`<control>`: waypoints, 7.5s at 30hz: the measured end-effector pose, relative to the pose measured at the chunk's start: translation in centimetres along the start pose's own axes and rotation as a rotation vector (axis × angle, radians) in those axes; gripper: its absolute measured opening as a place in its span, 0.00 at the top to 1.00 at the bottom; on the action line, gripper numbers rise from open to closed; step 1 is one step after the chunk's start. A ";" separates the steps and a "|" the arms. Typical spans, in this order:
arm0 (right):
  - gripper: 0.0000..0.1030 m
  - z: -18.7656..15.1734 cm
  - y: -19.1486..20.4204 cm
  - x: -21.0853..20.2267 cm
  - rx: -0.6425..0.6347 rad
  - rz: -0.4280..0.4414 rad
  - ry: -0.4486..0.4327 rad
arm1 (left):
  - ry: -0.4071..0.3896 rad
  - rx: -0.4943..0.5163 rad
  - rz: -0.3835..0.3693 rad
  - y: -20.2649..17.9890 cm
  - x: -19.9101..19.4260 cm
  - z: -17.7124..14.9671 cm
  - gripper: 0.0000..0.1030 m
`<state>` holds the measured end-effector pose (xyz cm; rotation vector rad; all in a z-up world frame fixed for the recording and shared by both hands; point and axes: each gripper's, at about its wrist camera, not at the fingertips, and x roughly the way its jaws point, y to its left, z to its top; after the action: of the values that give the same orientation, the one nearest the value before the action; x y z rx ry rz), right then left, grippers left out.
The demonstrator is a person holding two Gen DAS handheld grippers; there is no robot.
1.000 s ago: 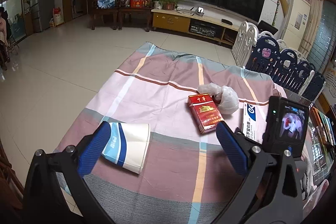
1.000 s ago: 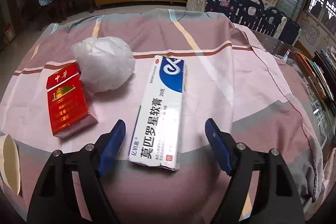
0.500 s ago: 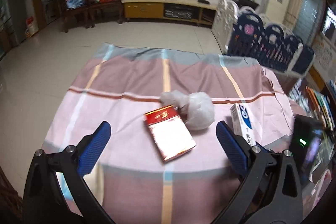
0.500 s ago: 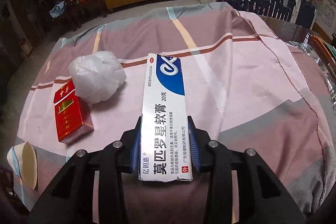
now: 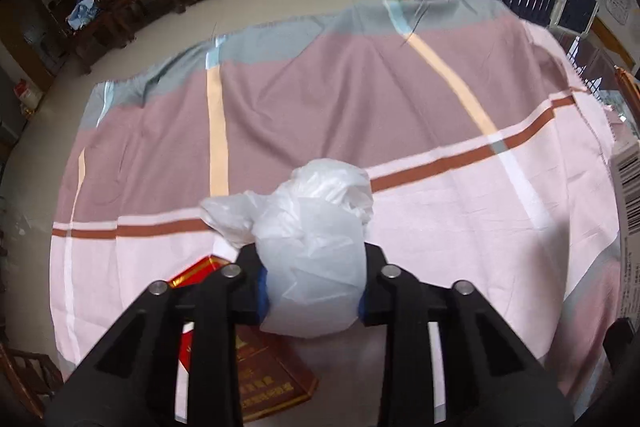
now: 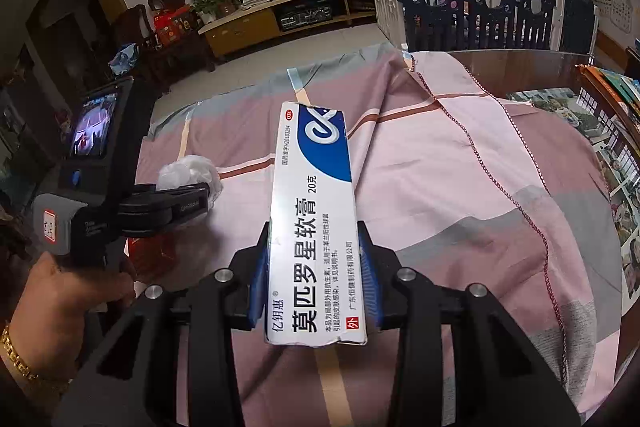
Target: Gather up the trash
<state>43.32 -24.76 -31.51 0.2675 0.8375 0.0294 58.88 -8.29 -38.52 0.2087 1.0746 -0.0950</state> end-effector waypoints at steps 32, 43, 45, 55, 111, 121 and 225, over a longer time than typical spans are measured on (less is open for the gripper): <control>0.62 -8.3 -0.7 -19.8 -0.094 0.114 -0.345 | -0.507 -0.187 -0.117 5.7 -25.1 -21.8 0.76; 0.62 -13.7 -19.6 -32.0 0.050 -0.278 -0.420 | -0.495 -0.125 -0.158 3.8 -24.9 -21.1 0.76; 0.62 -15.7 -23.5 -32.3 0.083 -0.355 -0.386 | -0.498 -0.084 -0.221 1.7 -25.4 -20.9 0.76; 0.28 -21.1 -32.4 -35.4 0.322 -0.495 -0.423 | -0.369 0.289 -0.698 -26.2 -31.1 -19.7 0.76; 0.18 -3.5 19.9 8.2 -0.490 0.160 0.033 | 0.078 -0.220 -0.088 17.6 -5.0 -19.6 0.03; 0.47 -3.9 18.8 5.7 -0.458 0.178 0.062 | -0.149 -0.357 -0.108 19.8 -11.1 -19.2 0.17; 0.03 -10.4 1.4 -18.5 -0.132 0.025 -0.229 | -0.407 -0.264 -0.077 7.8 -24.7 -23.8 0.03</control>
<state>23.32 -23.48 -24.29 0.1535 0.6021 0.0754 27.99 3.90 -26.72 -0.0890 0.6793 -0.0601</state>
